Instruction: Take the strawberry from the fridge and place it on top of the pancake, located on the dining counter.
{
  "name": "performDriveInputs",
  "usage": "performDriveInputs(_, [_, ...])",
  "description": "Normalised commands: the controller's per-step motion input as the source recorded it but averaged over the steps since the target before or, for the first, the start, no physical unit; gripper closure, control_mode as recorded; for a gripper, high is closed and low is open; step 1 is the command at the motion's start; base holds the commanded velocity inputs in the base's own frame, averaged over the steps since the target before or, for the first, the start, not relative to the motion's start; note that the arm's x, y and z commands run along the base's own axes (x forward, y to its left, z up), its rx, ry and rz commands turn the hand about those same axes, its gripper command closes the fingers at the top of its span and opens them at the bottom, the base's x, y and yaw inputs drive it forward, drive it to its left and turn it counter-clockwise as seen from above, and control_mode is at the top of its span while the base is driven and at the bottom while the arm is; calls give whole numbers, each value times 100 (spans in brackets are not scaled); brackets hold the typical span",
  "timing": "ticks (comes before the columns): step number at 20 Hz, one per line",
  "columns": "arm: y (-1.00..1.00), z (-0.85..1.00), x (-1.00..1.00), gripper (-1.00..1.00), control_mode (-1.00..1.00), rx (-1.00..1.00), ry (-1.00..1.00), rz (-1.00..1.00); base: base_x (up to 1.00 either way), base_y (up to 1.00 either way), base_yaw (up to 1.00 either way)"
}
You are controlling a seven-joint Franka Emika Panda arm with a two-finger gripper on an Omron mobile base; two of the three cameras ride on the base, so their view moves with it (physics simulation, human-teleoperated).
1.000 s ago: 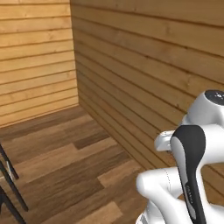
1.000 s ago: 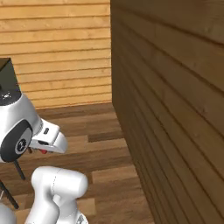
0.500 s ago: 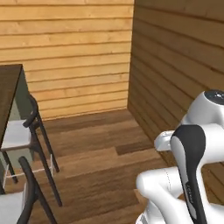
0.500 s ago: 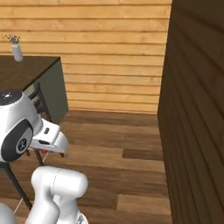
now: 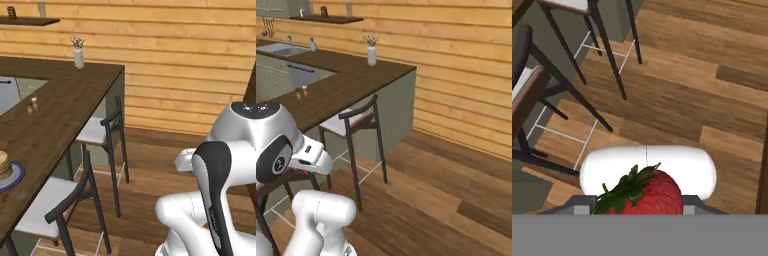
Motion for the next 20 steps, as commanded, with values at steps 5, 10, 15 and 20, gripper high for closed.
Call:
performDriveInputs(5, [0,0,0,100,100,0,0,0,49,0,80])
performDriveInputs(10, [0,0,0,100,100,0,0,0,56,-12,77])
performDriveInputs(15, [0,0,0,100,100,0,0,0,52,-18,83])
performDriveInputs(20, [0,0,0,100,100,0,0,0,48,-5,79])
